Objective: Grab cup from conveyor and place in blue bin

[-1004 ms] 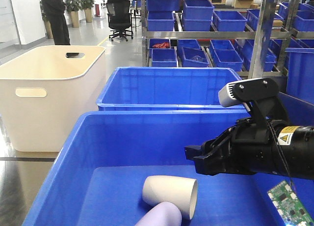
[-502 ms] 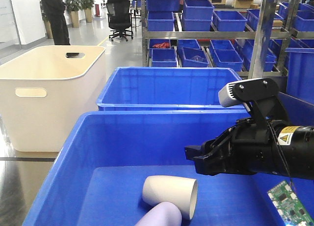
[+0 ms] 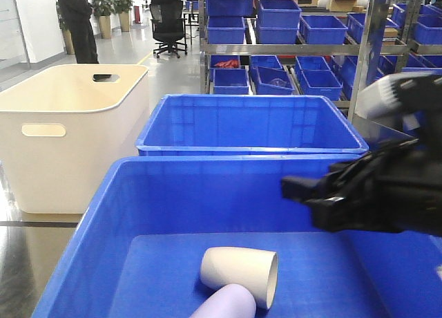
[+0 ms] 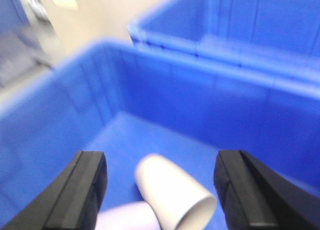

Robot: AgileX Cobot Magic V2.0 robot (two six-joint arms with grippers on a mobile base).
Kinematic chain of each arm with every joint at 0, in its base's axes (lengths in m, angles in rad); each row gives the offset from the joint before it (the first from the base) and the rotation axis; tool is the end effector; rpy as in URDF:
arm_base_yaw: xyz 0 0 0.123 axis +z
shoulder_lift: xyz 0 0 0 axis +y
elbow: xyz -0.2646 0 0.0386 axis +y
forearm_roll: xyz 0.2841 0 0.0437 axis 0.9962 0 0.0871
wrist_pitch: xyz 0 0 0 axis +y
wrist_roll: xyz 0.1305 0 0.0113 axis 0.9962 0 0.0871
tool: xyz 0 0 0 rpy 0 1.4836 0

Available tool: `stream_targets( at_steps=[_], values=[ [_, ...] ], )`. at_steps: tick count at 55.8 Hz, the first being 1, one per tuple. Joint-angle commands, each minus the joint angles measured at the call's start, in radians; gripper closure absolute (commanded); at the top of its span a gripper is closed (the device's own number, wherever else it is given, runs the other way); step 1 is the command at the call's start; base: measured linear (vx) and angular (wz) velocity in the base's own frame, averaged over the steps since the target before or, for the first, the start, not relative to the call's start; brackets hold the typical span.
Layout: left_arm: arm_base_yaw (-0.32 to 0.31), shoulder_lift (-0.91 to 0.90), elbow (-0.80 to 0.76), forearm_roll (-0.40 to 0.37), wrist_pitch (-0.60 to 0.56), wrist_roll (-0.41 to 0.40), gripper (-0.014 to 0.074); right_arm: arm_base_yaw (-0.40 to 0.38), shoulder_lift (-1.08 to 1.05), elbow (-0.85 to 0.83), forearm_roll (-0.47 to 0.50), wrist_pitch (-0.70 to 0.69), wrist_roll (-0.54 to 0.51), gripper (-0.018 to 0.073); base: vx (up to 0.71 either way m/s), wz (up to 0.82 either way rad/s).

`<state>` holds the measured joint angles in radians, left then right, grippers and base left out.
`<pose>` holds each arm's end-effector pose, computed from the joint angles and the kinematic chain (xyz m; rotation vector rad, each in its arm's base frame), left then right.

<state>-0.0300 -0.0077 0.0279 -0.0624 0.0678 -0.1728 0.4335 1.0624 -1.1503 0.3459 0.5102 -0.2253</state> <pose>0.1509 -0.0051 0.1973 -0.1579 1.5674 -0.2113 0.2696 0.1487 0.4020 -0.4494 1.8538 0.5061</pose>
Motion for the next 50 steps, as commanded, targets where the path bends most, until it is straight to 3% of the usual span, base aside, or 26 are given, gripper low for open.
stream_targets(
  at_steps=[1, 14, 24, 30, 41, 50],
  values=[
    [0.004, -0.018, 0.013, 0.001, -0.075, -0.007, 0.0604, 0.001, -0.109, -0.037, 0.019, -0.058, -0.001, 0.0085, 0.00, 0.00],
    [0.004, -0.018, 0.013, 0.001, -0.075, -0.007, 0.0604, 0.001, -0.293, -0.033, 0.022, -0.048, -0.001, 0.0230, 0.00, 0.00],
    [0.004, -0.018, 0.013, 0.001, -0.075, -0.007, 0.0604, -0.001, -0.414, -0.029, -0.020, 0.008, -0.008, 0.0440, 0.00, 0.00],
    [0.004, -0.018, 0.013, 0.001, -0.075, -0.007, 0.0604, -0.001, -0.496, 0.055, -0.032, -0.051, -0.022, 0.0570, 0.00, 0.00],
    [0.004, -0.018, 0.013, 0.001, -0.075, -0.007, 0.0604, -0.005, -0.715, 0.377, -0.085, -0.347, -0.042, 0.0573, 0.00, 0.00],
    [0.004, -0.018, 0.013, 0.001, -0.068, -0.007, 0.0603, -0.113, -0.891, 0.576, -0.184, -0.378, -0.039, 0.0571, 0.00, 0.00]
  ],
)
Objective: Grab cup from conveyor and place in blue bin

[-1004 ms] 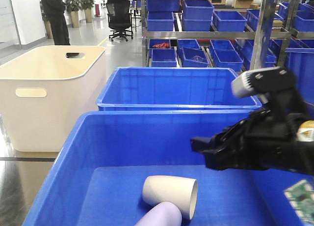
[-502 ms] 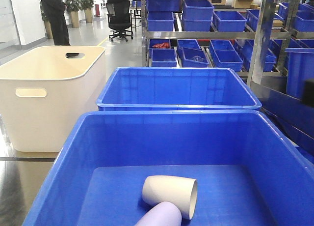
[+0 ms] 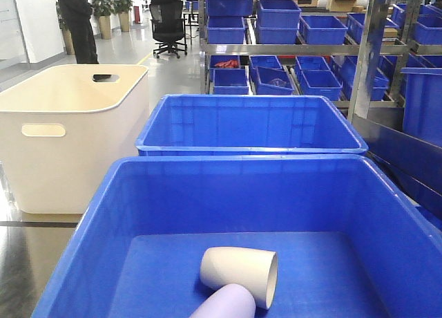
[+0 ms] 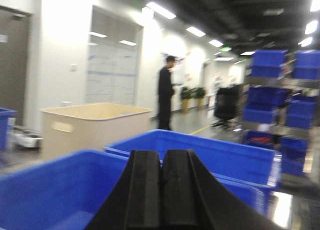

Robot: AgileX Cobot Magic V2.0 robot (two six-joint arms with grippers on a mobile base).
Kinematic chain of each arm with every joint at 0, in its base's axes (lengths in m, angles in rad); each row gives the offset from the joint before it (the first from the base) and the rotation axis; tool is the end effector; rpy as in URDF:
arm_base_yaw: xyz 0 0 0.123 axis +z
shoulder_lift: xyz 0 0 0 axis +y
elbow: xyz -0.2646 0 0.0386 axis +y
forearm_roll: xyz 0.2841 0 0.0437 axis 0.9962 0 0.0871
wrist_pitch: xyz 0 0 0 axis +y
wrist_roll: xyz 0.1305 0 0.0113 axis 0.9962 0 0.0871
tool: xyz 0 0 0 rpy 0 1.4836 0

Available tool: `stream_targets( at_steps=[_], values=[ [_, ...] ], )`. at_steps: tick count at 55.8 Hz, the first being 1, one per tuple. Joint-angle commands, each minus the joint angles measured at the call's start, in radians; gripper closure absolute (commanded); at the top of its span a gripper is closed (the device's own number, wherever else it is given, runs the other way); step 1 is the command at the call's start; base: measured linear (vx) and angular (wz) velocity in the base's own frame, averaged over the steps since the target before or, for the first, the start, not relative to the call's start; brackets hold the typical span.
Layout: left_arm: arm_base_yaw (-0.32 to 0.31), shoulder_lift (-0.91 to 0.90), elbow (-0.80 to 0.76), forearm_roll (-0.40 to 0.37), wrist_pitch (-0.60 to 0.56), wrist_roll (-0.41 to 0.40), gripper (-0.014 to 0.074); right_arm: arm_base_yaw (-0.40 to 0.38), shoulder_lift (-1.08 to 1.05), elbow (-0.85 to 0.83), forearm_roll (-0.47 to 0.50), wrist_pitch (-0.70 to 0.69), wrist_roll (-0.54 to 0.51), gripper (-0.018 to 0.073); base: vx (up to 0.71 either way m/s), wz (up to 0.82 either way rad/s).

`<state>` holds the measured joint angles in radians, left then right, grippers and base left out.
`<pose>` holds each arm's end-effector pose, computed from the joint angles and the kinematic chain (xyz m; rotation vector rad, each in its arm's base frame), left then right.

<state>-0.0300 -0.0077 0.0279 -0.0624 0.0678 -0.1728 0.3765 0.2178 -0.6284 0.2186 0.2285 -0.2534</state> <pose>0.1509 -0.0051 0.1973 -0.1579 1.5674 -0.2113 0.1083 0.0498 0.4067 -0.3109 1.2656 0.3193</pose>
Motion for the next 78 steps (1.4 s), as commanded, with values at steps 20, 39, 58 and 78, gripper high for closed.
stream_targets(
  at_steps=[20, 39, 58, 78],
  values=[
    [0.004, -0.018, 0.013, 0.001, -0.068, -0.007, 0.0603, -0.392, -0.182, 0.291, -0.201, -0.064, 0.296, 0.0569, 0.00, 0.00],
    [0.004, -0.018, 0.013, 0.001, -0.068, -0.007, 0.0603, -0.442, -0.225, 0.491, -0.298, -0.081, 0.355, 0.0568, 0.00, 0.00],
    [0.004, -0.018, 0.012, 0.001, -0.068, -0.007, 0.0603, -0.442, -0.239, 0.677, -0.360, -0.198, 0.380, 0.0568, 0.00, 0.00],
    [0.004, -0.018, 0.012, 0.001, -0.068, -0.007, 0.0603, -0.442, -0.239, 0.678, -0.388, -0.174, 0.382, 0.0568, 0.00, 0.00]
  ],
)
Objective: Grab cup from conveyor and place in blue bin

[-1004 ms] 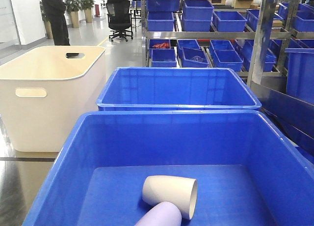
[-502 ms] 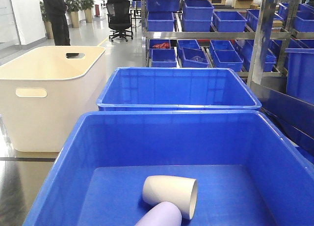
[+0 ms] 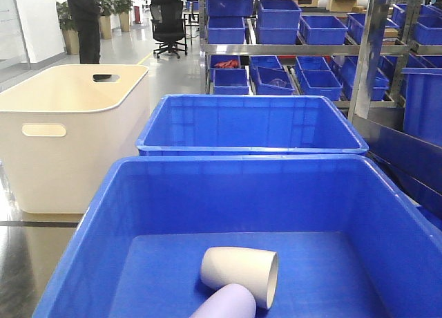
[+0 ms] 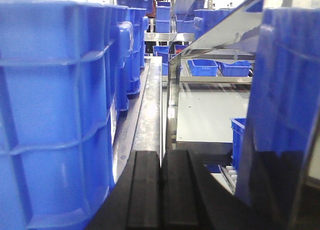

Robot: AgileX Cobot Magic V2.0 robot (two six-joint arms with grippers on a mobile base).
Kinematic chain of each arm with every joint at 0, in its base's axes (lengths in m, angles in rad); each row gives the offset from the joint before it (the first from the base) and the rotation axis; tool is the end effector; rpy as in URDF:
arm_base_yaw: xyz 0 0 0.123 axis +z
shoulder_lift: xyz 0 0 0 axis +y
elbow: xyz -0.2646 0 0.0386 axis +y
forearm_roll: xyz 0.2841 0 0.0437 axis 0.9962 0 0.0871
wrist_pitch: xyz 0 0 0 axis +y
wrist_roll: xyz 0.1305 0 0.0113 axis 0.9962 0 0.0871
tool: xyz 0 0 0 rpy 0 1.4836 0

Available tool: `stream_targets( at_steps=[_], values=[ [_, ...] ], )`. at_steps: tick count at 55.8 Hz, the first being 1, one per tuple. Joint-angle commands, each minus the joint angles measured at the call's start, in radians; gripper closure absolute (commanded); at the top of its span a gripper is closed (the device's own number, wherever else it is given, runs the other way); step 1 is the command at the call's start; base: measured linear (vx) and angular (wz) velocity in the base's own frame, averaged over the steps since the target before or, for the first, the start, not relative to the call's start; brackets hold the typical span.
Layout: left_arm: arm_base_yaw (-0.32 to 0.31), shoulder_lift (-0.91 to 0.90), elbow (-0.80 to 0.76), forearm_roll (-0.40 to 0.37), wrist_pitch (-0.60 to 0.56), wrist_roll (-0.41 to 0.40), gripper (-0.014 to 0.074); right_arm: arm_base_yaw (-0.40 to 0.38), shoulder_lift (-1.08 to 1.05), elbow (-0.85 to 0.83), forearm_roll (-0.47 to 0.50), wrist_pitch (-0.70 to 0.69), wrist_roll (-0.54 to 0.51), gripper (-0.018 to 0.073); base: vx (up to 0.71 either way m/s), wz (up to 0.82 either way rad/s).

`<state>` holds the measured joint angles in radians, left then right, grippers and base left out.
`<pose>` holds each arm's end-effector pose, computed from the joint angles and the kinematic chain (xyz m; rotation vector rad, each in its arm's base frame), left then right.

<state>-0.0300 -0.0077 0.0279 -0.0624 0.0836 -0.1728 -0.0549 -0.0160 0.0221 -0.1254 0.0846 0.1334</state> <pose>0.1509 -0.0052 0.1953 -0.1587 1.5832 -0.2109 0.1499 -0.0096 0.1988 0.0581 1.5727 -0.0448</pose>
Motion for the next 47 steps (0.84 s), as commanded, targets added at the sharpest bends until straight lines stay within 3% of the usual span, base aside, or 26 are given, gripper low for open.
stream_targets(
  at_steps=[1, 47],
  values=[
    [0.004, -0.018, 0.012, 0.001, -0.084, -0.007, 0.0603, -0.011, -0.005, 0.027, -0.044, -0.030, -0.005, 0.0568, 0.00, 0.00],
    [0.004, -0.018, 0.012, 0.001, -0.084, -0.007, 0.0603, -0.011, -0.005, 0.027, -0.044, -0.028, -0.005, 0.0568, 0.00, 0.00]
  ],
)
